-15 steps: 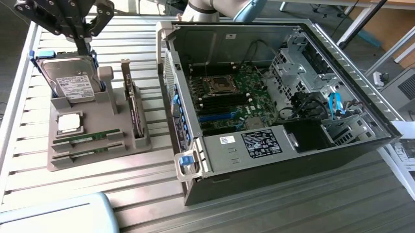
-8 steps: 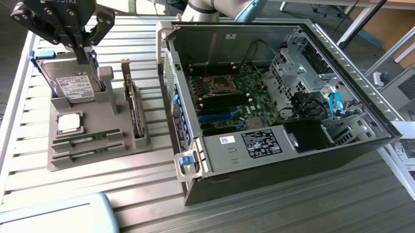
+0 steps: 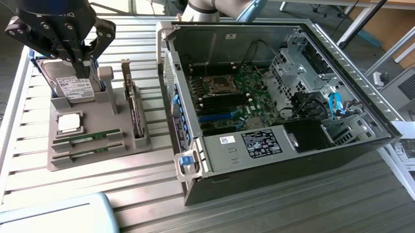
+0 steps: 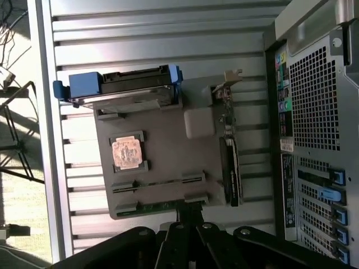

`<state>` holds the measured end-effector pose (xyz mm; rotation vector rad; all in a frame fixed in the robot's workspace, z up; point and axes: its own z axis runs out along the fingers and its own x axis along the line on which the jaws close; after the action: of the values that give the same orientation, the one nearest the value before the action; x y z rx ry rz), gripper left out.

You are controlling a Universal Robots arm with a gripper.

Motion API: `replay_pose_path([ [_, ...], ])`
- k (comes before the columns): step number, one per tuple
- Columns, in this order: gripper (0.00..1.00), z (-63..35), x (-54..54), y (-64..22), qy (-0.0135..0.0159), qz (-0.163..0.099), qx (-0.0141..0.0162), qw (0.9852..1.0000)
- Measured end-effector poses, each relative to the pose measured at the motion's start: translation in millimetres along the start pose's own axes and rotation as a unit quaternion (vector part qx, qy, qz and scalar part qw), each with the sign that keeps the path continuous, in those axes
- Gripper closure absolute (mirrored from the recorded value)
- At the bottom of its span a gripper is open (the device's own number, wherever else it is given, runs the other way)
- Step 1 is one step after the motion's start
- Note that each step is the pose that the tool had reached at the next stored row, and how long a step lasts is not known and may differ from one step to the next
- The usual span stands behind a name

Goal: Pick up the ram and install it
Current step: 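Reach for the ram, then pick up the ram and move it above insertion slot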

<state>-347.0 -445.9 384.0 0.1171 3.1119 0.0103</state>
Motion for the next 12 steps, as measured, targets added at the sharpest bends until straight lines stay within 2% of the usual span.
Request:
replay_pose_path([
  [5,0.89,0.1,-1.2,-16.4,-0.0007,0.000,0.0080,1.0000],
  [12,0.89,0.0,-1.3,-16.8,-0.0006,0.000,0.0083,1.0000],
])
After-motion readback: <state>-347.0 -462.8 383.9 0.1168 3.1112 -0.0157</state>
